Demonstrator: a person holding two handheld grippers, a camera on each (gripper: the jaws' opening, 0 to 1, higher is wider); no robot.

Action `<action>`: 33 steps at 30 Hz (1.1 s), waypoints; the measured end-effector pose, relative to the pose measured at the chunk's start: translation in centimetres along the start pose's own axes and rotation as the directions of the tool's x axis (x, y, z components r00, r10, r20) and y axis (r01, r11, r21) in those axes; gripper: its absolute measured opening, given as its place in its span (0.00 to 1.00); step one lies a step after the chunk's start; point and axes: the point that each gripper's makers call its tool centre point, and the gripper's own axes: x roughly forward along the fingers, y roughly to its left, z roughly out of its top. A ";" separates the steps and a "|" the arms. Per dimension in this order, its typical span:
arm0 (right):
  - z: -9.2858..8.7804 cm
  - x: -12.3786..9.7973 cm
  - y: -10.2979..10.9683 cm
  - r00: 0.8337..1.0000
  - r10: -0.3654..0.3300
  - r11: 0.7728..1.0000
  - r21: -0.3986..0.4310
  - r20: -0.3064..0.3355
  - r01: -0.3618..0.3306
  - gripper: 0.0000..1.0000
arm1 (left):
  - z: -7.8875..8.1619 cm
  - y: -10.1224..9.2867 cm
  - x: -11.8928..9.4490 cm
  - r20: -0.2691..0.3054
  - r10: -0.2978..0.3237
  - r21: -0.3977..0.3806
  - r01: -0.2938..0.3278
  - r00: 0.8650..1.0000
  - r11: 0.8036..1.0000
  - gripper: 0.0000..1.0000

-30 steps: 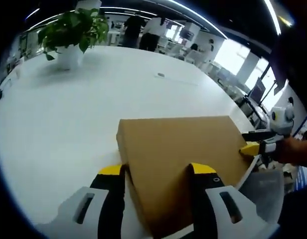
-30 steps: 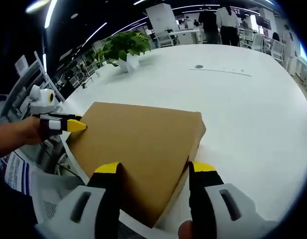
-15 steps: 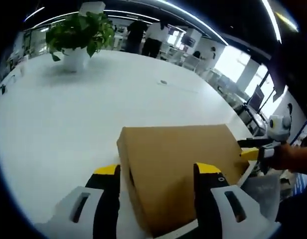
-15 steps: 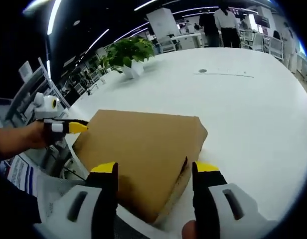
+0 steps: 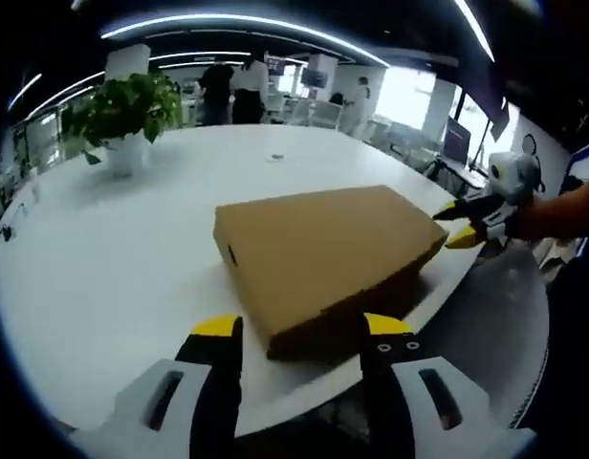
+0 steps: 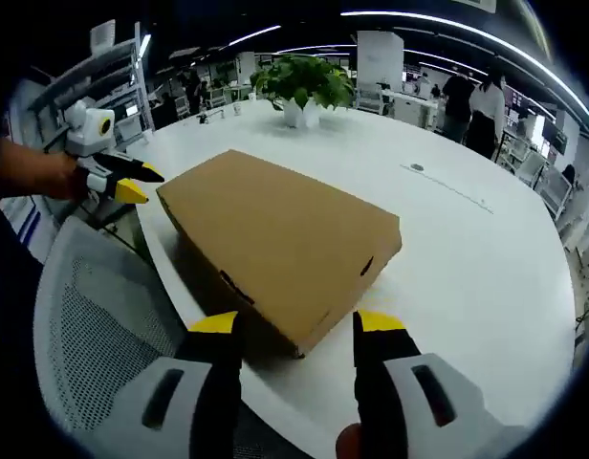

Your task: Operate the shoe box by opening the lid, removing the specified soft item, and placing it in the target area until the item is outside and the box remains undamaged.

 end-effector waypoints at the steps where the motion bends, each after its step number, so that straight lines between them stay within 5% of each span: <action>1: -0.2 0.1 0.0 1.000 0.000 1.000 0.003 -0.006 0.000 0.39 | -0.9 0.4 0.2 -0.058 0.022 0.027 -0.020 0.998 0.999 0.43; 6: -1.5 0.7 -0.5 0.999 -0.001 1.000 0.002 -0.044 0.001 0.35 | -1.8 0.5 1.6 -0.126 0.024 0.066 -0.016 0.992 0.998 0.34; 11: -2.0 1.1 -0.6 0.998 0.001 0.999 0.037 -0.056 0.001 0.30 | -1.5 0.4 1.7 -0.112 -0.019 0.019 0.021 0.994 1.000 0.19; 33: -0.4 -0.4 0.6 0.999 0.004 1.000 0.006 -0.047 -0.004 0.29 | -0.3 0.1 0.8 -0.064 0.002 -0.015 -0.003 0.998 1.000 0.24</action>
